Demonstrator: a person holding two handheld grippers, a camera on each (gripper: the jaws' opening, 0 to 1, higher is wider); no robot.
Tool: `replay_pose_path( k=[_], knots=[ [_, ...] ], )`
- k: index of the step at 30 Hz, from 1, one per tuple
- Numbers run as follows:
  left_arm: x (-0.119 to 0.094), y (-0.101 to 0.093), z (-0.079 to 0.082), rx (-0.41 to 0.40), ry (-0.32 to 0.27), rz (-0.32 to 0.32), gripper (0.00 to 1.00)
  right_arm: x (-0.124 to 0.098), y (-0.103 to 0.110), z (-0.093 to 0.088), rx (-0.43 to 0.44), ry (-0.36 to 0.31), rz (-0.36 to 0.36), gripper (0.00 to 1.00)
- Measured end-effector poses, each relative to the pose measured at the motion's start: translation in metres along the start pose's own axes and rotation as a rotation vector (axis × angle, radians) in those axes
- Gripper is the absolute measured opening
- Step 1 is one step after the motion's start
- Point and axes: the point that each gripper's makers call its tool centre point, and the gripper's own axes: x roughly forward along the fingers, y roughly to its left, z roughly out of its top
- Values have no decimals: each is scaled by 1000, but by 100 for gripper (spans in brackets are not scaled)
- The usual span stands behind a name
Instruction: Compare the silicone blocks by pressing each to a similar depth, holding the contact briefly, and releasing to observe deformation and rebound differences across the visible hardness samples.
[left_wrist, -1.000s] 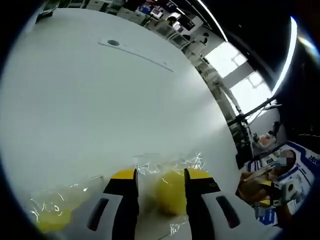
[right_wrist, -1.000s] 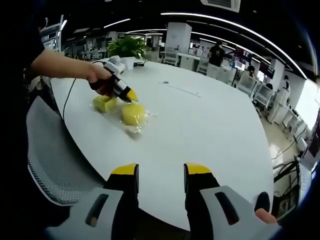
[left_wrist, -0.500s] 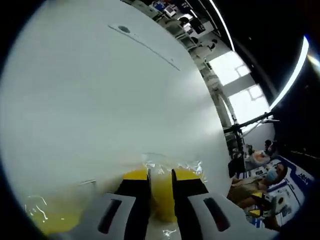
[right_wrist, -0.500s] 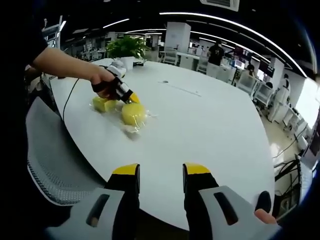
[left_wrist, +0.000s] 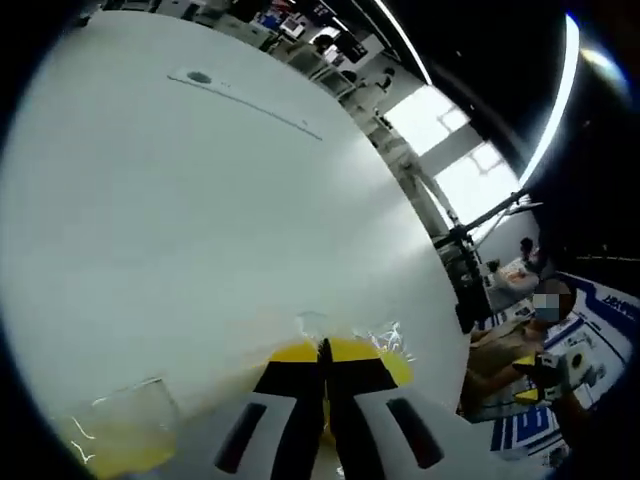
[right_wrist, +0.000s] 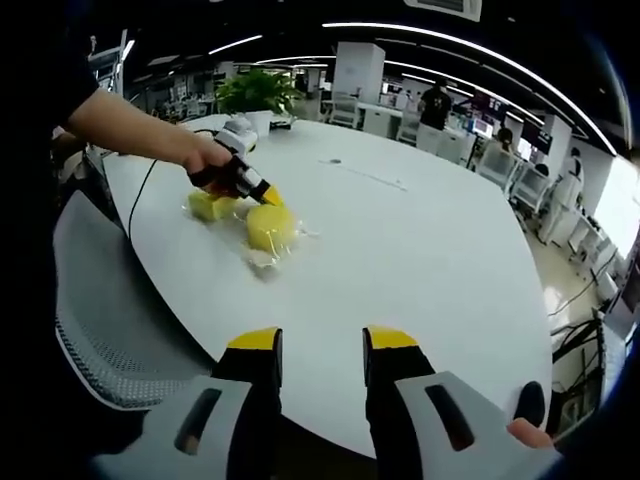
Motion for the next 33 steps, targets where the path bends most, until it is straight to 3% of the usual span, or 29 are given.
replay_pose_path(
  k=[2, 5, 12, 19, 21, 33],
  knots=[
    [-4, -7, 3, -28, -29, -36, 0, -1, -1, -1, -2, 2, -6, 28],
    [-13, -17, 4, 11, -60, -68, 0, -3, -2, -2, -2, 2, -11, 27],
    [-35, -46, -5, 221, -90, -130, 0, -4, 4, 3, -16, -8, -7, 27],
    [-61, -74, -15, 269, -139, -215, 0, -8, 8, 7, -38, -13, -3, 27],
    [-70, -82, -15, 238, -154, -238, 0, -9, 9, 7, -43, -15, -1, 27],
    [-107, -106, -14, 248, -206, -287, 0, -14, 17, 17, -85, -34, 10, 27]
  ],
)
